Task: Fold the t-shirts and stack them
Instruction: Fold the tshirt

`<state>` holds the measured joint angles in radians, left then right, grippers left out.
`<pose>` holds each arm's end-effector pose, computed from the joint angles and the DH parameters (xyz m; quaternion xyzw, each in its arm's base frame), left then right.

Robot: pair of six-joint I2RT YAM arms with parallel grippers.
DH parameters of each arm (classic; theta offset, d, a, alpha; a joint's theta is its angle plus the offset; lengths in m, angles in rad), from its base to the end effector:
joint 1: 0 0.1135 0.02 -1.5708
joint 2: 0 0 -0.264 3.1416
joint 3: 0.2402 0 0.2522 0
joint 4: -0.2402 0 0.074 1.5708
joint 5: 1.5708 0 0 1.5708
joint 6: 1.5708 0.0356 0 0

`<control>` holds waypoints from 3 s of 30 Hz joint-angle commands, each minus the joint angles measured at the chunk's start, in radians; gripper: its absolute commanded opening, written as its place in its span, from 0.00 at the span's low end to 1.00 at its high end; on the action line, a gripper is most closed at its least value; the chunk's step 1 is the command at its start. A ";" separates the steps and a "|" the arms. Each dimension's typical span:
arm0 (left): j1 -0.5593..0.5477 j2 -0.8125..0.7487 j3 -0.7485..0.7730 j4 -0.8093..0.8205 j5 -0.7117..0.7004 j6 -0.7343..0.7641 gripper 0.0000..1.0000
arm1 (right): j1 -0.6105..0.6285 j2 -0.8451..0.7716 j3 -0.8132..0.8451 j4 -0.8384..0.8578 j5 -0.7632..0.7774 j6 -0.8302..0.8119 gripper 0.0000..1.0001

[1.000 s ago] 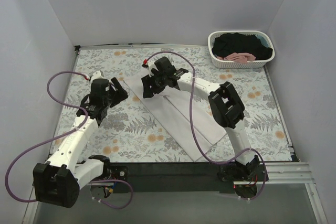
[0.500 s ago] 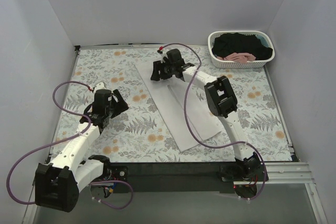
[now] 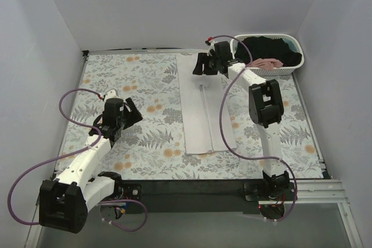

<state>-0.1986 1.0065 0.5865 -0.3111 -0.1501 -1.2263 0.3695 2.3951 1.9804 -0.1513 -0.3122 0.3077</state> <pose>0.2052 -0.0359 0.2186 -0.4742 0.7780 -0.2139 0.3524 0.5119 0.2100 0.1911 -0.1016 0.8630 0.2865 0.4034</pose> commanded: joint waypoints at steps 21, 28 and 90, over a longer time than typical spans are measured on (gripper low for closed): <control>-0.004 -0.025 0.026 -0.020 0.011 0.054 0.73 | 0.641 -0.887 -1.040 -0.286 0.429 0.093 0.48; -0.004 -0.020 0.030 -0.036 -0.006 0.059 0.73 | 0.727 -0.728 -0.904 -0.332 0.542 0.108 0.43; -0.659 0.308 0.190 -0.408 0.041 -0.518 0.65 | 0.384 -1.268 -1.287 -0.484 0.390 0.176 0.42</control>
<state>-0.8494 1.3174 0.7418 -0.7177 -0.0826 -1.7298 0.7586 1.1625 0.6342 -0.5915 0.0528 0.4931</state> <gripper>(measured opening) 0.650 0.417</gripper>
